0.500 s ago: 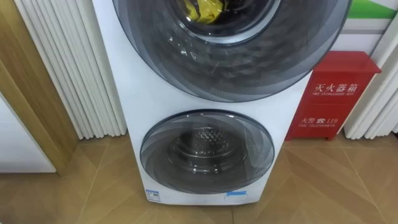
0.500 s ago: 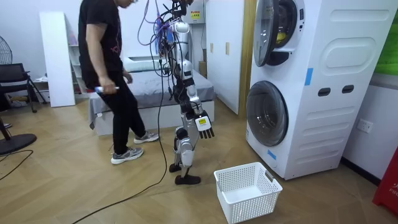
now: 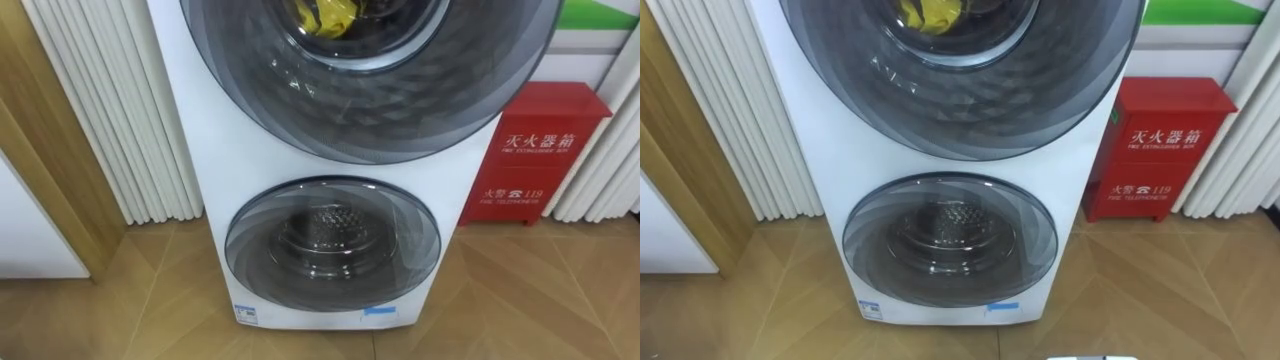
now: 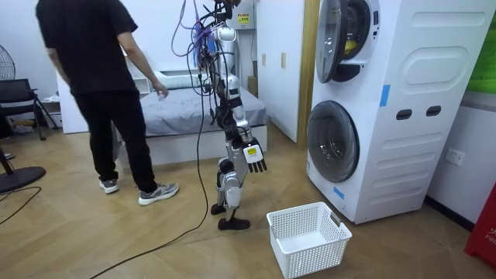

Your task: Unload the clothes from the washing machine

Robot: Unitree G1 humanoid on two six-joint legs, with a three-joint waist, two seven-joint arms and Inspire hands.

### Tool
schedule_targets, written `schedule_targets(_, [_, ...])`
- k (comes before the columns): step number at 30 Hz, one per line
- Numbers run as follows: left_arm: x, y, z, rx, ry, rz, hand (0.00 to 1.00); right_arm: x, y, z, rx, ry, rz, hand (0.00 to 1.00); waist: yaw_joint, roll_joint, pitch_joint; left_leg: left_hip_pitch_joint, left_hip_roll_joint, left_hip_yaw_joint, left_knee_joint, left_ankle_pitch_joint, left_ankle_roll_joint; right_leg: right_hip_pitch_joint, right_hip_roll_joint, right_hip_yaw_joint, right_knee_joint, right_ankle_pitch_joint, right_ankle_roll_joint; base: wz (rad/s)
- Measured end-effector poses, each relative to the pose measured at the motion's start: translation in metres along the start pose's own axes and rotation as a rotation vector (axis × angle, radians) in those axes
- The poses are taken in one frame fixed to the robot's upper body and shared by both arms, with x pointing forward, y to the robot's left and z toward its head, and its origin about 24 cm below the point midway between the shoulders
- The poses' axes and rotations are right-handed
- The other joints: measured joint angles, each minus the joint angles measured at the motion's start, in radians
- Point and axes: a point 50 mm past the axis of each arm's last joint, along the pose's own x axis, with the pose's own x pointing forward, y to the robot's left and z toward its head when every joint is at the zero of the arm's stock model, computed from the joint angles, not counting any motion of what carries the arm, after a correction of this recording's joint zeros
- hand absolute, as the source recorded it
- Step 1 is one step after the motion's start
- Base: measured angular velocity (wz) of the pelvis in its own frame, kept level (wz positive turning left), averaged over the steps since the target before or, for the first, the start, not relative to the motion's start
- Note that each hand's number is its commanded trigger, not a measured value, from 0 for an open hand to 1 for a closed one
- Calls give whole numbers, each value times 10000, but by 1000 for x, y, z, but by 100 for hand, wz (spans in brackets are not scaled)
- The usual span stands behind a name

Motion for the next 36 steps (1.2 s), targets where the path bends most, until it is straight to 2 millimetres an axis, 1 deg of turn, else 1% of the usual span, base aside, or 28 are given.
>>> schedule_targets(4, [0,0,0,-1,22,-4,0,0,0,-1,51,37,19,0,1,1,1,3,1,5,-3,-1,-1,5,2,7,0,0,0,0])
schedule_targets(9, [0,0,0,-17,36,-60,0,0,0,-1,521,11,-276,0,5,14,-3,26,4,26,-6,0,-1,11,1,0,2,0,0,0])
schedule_targets(10, [0,0,0,-26,15,-71,0,1,0,0,692,-40,-342,0,-3,-36,-31,25,3,17,-1,0,-1,8,-2,-2,5,0,0,0])
schedule_targets(12, [0,0,1,-46,-34,-74,0,1,0,3,822,-163,-466,0,2,-38,-33,36,1,16,3,0,-1,11,-9,-1,14,0,0,0])
schedule_targets(13, [0,0,1,-55,-51,-70,0,1,-1,9,978,-395,-580,0,-3,-32,-30,80,0,18,5,0,-1,30,-15,1,24,0,0,0])
schedule_targets(15, [0,0,3,-102,-127,-56,0,0,-2,32,1189,-1359,-816,0,-9,-47,-13,169,-3,50,10,2,1,76,-22,24,39,0,0,-5])
schedule_targets(16, [0,1,3,-122,-152,-51,0,-1,-3,39,1291,-1659,-885,0,3,-49,-13,196,-4,67,13,2,1,88,-21,45,47,0,0,-7])
schedule_targets(17, [1,1,5,-240,-246,-38,0,-3,-2,57,1367,-2379,-1009,0,8,-65,-3,241,-4,88,13,2,1,98,-16,78,49,0,0,-6])
schedule_targets(18, [1,2,5,-325,-273,-15,0,-5,-2,66,1469,-2784,-1065,0,-4,-74,1,261,-4,91,13,1,1,90,-14,88,45,0,0,-4])
schedule_targets(21, [1,8,5,-476,-294,153,0,-25,-2,122,1827,-5319,-1456,0,18,-140,-1,315,-6,80,7,1,1,136,-5,95,27,-5,-1,0])
schedule_targets(22, [1,9,5,-464,-289,182,0,-29,-1,131,1806,-5733,-1508,0,8,-154,-1,312,-6,78,6,1,1,129,-2,103,22,-5,-1,0])
schedule_targets(23, [1,11,4,-441,-289,224,0,-38,0,146,1697,-6474,-1603,0,14,-176,-8,305,-6,80,0,1,1,113,7,137,17,-6,-2,0])
schedule_targets(24, [1,11,3,-440,-304,243,0,-43,0,154,1628,-6858,-1643,0,16,-185,-14,300,-6,83,-4,1,1,101,19,179,17,-7,-2,-7])
schedule_targets(26, [-1,17,-1,-424,-399,375,0,-69,4,185,1478,-8509,-1628,0,-7,-215,-25,208,-1,95,9,2,-1,-3,31,240,26,-6,-5,-8])
schedule_targets(27, [-1,19,-3,-401,-349,424,0,-76,5,192,1462,-8902,-1629,0,-9,-223,-27,194,-1,96,13,2,-1,-3,30,245,34,-5,-4,-5])
schedule_targets(29, [-1,26,-9,-300,-187,619,0,-106,8,217,1287,-10445,-1589,0,15,-269,-38,156,1,54,25,3,-2,8,34,260,36,-4,-5,-4])
schedule_targets(30, [-2,27,-11,-272,-156,652,0,-112,10,222,1271,-10767,-1584,0,-5,-280,-43,155,2,46,25,3,-2,9,34,266,35,-4,-5,0])
schedule_targets(32, [-2,28,-14,-248,-88,684,0,-136,14,241,1139,-12027,-1680,0,-20,-326,-65,165,1,9,24,3,-3,21,37,343,18,-4,-4,0])
schedule_targets(33, [-2,28,-14,-239,-94,677,0,-141,14,245,1133,-12271,-1746,0,-13,-332,-65,164,0,8,24,3,-3,21,35,345,18,-3,-4,0])
schedule_targets(35, [-2,28,-15,-56,-58,665,0,-156,16,259,1146,-13041,-1957,0,-9,-345,-61,189,-4,4,24,3,-3,51,32,359,17,-2,-2,0])
schedule_targets(36, [-2,27,-15,-31,-46,653,0,-163,17,264,1169,-13376,-1976,0,10,-343,-59,216,-7,4,19,3,-3,65,30,372,18,-2,-2,0])
